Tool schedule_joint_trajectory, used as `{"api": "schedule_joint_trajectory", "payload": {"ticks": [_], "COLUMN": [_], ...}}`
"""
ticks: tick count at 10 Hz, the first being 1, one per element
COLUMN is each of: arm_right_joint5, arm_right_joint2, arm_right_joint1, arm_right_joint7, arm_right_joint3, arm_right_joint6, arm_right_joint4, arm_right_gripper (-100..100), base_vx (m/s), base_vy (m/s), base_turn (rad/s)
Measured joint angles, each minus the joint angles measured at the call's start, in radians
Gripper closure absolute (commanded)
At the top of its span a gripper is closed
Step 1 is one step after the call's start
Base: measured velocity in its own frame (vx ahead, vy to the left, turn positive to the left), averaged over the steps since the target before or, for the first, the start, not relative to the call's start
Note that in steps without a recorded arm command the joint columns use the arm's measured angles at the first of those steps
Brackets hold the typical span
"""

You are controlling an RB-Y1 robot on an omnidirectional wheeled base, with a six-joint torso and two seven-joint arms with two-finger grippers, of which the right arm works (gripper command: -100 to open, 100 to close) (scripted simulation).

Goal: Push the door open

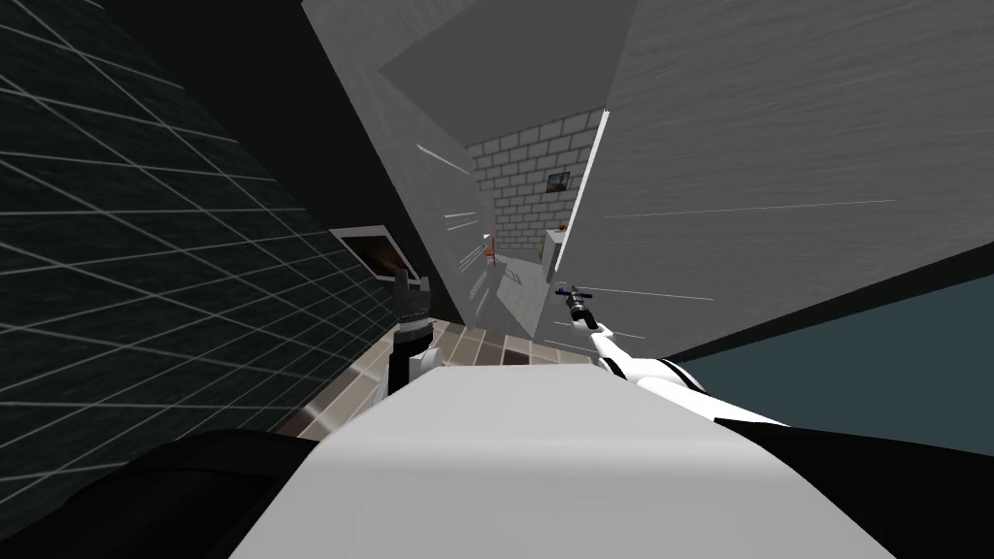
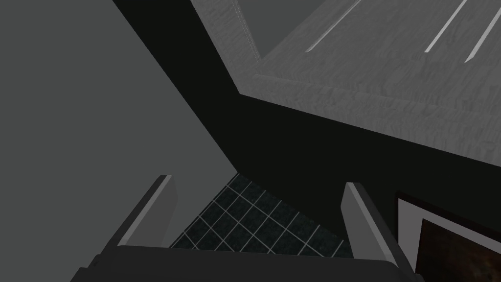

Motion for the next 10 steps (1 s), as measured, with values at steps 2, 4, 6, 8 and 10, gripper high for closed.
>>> {"api": "schedule_joint_trajectory", "payload": {"ticks": [2, 4, 6, 8, 10], "arm_right_joint5": [-0.001, 0.0, 0.0, -0.001, -0.003], "arm_right_joint2": [-0.003, -0.004, -0.004, 0.001, 0.0], "arm_right_joint1": [-0.004, -0.005, -0.005, -0.001, -0.005], "arm_right_joint7": [0.0, 0.0, 0.0, 0.008, 0.017], "arm_right_joint3": [-0.002, -0.002, -0.002, -0.02, -0.042], "arm_right_joint6": [-0.001, 0.001, 0.001, 0.001, -0.01], "arm_right_joint4": [-0.003, -0.003, -0.003, 0.015, 0.04], "arm_right_gripper": [100, 100, 100, 100, 100], "base_vx": [-0.019, 0.0, 0.056, 0.185, 0.18], "base_vy": [0.002, 0.0, 0.006, 0.014, 0.008], "base_turn": [0.008, 0.0, 0.002, -0.028, -0.014]}}
